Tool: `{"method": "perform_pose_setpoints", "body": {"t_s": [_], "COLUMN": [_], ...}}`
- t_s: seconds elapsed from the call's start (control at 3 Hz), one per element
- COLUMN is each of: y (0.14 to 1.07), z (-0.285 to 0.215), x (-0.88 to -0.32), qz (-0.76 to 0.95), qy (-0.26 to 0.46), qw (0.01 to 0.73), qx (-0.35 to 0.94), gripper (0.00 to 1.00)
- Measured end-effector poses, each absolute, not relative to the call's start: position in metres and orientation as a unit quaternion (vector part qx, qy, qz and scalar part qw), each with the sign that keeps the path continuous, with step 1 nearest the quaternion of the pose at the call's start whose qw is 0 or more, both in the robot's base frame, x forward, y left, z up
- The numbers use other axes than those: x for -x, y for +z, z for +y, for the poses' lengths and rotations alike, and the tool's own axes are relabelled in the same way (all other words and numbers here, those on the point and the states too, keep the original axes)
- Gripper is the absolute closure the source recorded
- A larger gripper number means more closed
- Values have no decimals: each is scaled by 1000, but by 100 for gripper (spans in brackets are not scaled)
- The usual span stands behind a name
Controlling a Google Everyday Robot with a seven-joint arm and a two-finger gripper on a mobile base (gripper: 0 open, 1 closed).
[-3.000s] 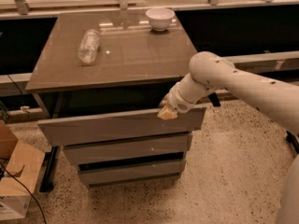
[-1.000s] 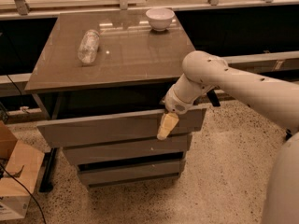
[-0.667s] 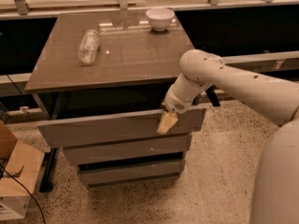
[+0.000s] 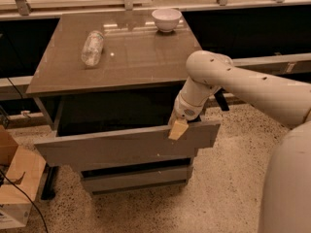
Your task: Open top drawer
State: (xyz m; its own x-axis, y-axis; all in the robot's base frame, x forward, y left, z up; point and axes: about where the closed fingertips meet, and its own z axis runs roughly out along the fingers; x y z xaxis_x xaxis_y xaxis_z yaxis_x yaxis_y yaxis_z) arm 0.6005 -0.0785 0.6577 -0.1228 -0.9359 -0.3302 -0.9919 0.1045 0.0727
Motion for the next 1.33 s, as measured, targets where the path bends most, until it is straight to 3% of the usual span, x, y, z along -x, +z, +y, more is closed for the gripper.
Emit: {"method": "perform_pose_setpoints", "body": {"t_s": [0.33, 0.67, 1.33], "y": [660, 660, 660], "z": [-83, -82, -82], "x": [-563, -560, -560], "qz": [739, 740, 740], "qy": [148, 150, 150], "qw": [88, 88, 88], "qx": [651, 650, 650], "gripper": [100, 81, 34]}}
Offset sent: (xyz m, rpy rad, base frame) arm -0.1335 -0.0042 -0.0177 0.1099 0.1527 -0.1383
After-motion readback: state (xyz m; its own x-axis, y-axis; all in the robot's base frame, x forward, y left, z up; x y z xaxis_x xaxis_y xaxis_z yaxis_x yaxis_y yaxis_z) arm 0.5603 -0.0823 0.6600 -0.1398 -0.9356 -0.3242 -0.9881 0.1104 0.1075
